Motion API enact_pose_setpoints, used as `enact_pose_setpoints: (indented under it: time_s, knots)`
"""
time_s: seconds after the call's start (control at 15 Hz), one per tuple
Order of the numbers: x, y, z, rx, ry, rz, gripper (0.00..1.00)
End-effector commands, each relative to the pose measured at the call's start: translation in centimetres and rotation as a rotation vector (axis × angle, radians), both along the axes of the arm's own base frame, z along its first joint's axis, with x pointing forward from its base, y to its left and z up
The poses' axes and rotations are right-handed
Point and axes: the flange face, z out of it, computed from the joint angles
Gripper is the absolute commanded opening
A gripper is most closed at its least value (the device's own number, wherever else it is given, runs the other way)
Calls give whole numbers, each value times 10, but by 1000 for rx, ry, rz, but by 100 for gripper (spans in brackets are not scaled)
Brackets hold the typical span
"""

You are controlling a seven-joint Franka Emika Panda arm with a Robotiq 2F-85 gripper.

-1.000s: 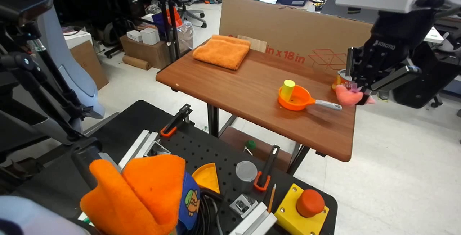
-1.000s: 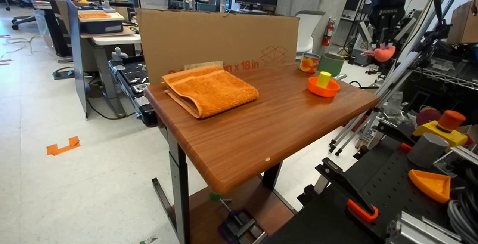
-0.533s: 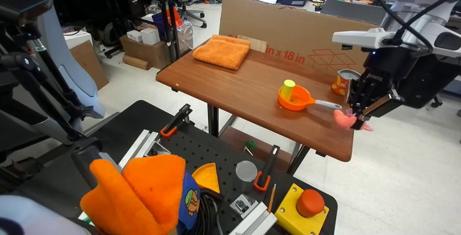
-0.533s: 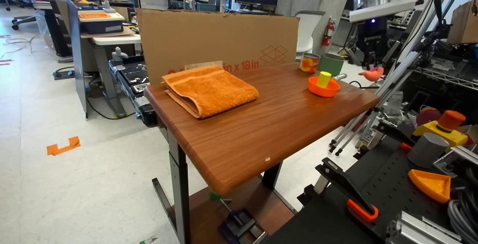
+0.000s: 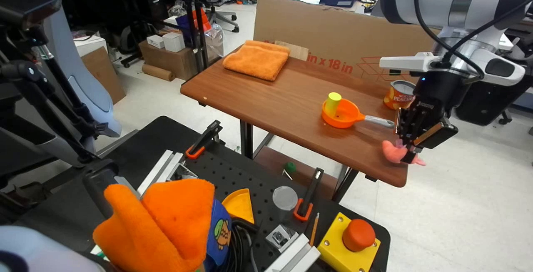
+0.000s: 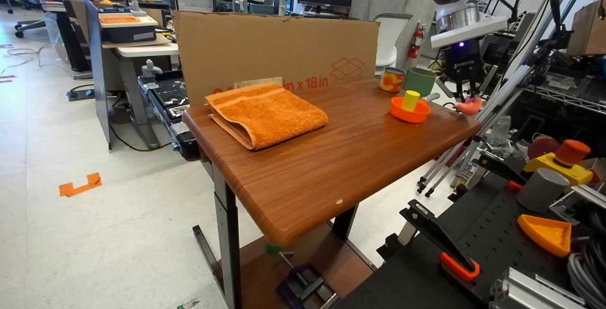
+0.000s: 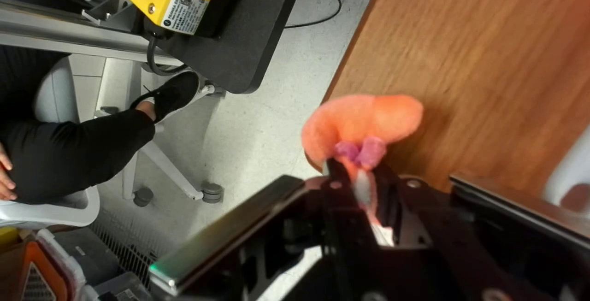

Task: Move the pink plush toy

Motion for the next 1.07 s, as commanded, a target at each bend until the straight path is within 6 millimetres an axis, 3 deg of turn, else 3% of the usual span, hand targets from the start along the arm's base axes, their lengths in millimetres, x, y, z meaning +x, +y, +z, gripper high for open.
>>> enact_pose_setpoints:
  time_s: [0.0, 0.07, 0.27, 0.47, 0.67, 1.0]
  knots:
    - [8, 3, -4, -28, 38, 46, 6]
    - [8, 4, -6, -34, 46, 58, 50]
    - [7, 10, -6, -43, 74, 92, 65]
    - [5, 17, 16, -47, 98, 117, 83]
    - [-10, 35, 67, -5, -18, 241, 100]
    - [-39, 52, 147, 16, -185, 429, 100]
